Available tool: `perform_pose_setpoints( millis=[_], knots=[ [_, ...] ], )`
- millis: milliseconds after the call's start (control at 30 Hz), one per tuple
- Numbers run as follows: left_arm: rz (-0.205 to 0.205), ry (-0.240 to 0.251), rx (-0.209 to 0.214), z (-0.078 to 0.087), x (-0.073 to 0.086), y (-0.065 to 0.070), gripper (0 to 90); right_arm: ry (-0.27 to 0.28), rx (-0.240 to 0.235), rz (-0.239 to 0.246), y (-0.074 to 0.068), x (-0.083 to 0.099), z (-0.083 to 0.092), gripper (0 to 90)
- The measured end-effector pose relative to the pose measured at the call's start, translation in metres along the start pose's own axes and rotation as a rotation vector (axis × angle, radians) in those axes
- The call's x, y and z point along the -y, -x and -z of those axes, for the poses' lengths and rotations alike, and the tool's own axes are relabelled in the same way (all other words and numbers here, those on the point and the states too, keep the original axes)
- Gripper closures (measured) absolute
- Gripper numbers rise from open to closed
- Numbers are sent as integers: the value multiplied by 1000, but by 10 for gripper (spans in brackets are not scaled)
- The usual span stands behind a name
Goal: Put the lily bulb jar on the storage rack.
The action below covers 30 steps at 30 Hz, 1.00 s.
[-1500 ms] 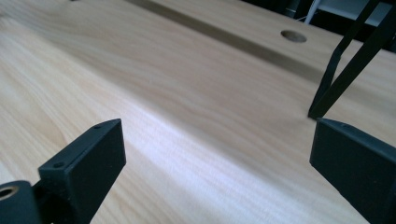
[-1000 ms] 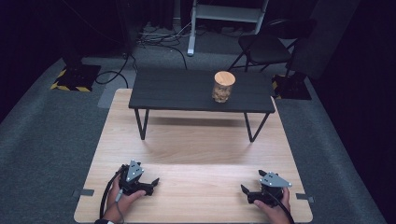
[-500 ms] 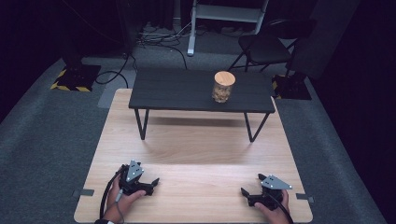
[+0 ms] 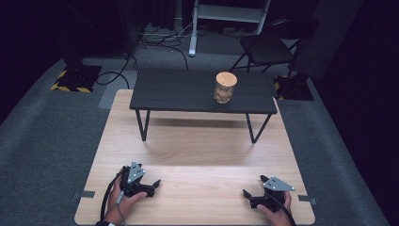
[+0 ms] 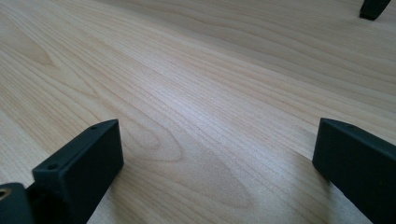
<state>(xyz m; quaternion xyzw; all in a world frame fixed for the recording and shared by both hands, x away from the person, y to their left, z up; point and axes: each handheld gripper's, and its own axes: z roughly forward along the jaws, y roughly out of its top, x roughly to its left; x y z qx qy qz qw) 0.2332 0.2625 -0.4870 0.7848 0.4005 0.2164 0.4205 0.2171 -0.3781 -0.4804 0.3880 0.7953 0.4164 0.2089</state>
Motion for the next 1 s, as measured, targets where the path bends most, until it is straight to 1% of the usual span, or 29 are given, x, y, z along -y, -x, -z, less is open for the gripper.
perform_pose_setpoints(
  millis=[1000],
  knots=[
    [0,0,1,0,0,0,5,0,14,-11,-2,0,0,13]
  ],
)
